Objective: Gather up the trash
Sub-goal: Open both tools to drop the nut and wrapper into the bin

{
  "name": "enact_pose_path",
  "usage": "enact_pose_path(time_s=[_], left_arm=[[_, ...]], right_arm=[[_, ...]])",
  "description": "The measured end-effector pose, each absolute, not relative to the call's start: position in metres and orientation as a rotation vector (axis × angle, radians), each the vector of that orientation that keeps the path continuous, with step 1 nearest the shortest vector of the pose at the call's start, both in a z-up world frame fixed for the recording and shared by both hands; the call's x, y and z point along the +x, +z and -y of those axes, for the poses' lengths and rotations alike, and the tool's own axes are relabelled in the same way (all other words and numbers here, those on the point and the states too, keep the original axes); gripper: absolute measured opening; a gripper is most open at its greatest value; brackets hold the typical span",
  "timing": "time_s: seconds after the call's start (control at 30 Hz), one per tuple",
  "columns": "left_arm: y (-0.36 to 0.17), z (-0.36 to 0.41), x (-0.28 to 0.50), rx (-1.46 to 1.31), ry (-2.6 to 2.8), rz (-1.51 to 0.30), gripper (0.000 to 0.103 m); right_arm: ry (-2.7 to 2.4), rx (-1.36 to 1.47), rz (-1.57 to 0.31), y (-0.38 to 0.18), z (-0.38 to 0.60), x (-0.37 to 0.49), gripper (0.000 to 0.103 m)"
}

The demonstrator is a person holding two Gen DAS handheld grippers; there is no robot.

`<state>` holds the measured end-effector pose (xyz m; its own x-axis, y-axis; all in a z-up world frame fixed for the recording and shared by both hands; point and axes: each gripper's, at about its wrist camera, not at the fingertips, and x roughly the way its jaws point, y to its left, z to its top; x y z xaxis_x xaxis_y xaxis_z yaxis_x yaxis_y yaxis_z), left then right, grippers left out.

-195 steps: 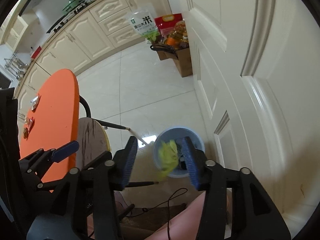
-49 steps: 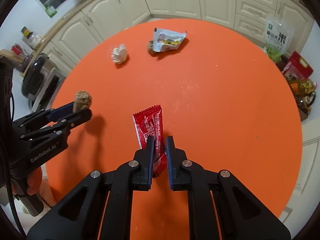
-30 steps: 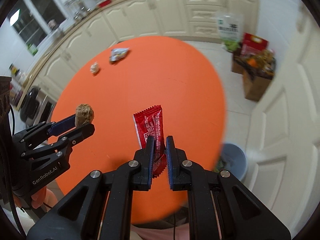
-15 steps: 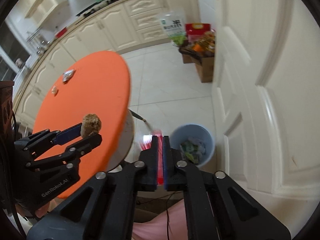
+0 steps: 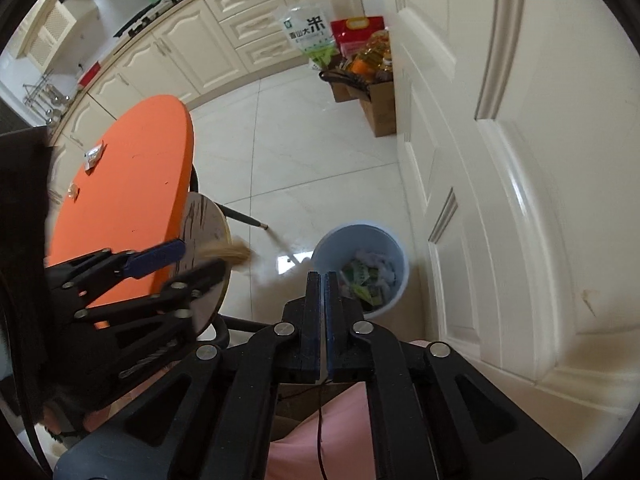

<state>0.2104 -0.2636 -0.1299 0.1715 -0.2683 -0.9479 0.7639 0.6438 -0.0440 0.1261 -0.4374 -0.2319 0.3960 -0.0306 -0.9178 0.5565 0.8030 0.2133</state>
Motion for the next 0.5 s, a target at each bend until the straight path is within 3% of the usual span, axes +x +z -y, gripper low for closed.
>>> enact_pose_path(time_s=[0.13,0.5], left_arm=[[-0.136,0.28,0.224,0.518,-0.752,-1.214,0.054],[-0.127,0.262,0.224,0.506,-0.74,-1.208,0.055]], right_arm=[[-0.416,0.534,-1.107,-0.229,0.441,0.119,0.006],[-0.41,0.543,-1.114,-0.229,0.441,0.125,0.007]])
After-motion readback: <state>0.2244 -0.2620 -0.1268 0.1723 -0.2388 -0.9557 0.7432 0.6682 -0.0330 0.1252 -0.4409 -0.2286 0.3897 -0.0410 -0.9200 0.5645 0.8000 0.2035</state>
